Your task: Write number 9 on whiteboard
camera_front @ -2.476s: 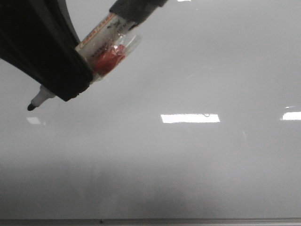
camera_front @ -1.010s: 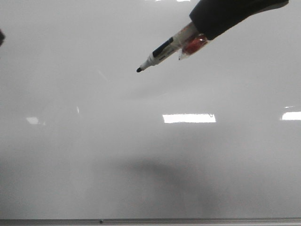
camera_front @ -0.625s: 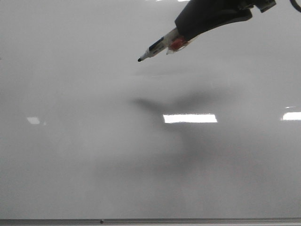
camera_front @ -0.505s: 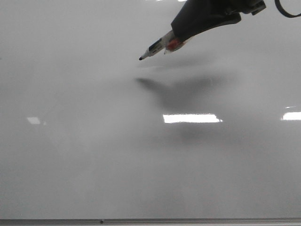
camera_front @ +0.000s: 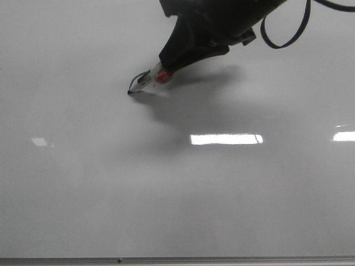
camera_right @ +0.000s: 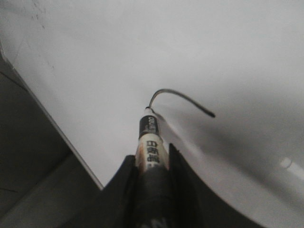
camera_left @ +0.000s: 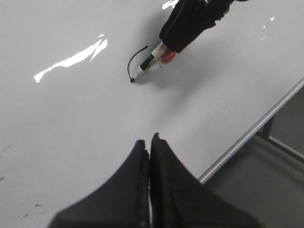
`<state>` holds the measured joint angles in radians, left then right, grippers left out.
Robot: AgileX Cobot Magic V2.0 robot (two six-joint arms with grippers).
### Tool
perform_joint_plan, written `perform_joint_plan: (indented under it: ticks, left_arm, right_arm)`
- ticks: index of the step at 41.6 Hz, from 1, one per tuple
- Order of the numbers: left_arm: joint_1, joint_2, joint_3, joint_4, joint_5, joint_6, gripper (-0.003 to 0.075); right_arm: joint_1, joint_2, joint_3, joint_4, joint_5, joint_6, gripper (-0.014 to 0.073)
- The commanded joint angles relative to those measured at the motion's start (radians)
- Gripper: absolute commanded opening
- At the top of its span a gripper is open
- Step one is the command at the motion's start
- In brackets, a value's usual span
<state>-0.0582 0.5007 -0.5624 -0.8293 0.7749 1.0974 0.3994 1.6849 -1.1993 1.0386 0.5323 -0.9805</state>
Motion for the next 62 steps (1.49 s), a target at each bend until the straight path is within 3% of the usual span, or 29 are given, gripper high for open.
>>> perform_joint_plan:
  ticks: [1, 15, 26, 38, 45, 54, 62]
  left_arm:
    - [0.002, 0.005, -0.027, -0.054, -0.048, -0.011, -0.0019]
    - [0.002, 0.005, -0.027, -0.054, -0.048, -0.011, -0.0019]
    - [0.002, 0.005, -0.027, -0.054, -0.048, -0.011, -0.0019]
    - [0.002, 0.005, -0.027, -0.054, -0.048, -0.011, -0.0019]
    - [0.002, 0.005, -0.027, -0.054, -0.048, -0.011, -0.0019]
    - [0.002, 0.010, -0.030, -0.112, -0.037, -0.003, -0.0018]
    - [0.002, 0.140, -0.118, -0.122, 0.107, 0.129, 0.0028]
  right_arm:
    - [-0.019, -0.042, 0.000, 0.000, -0.027, -0.011, -0.0061]
    - [-0.129, -0.175, 0.030, 0.000, -0.058, -0.011, -0.0061]
    - [-0.102, -0.116, 0.047, -0.038, 0.048, -0.011, -0.0061]
    - [-0.029, -0.015, 0.162, -0.044, -0.065, -0.011, -0.0061]
    - [-0.024, -0.084, 0.156, -0.044, 0.038, -0.028, -0.0061]
    - [-0.009, -0.293, 0.156, -0.044, 0.204, -0.172, -0.0061]
    - [-0.009, -0.394, 0.156, -0.044, 0.282, -0.301, -0.0061]
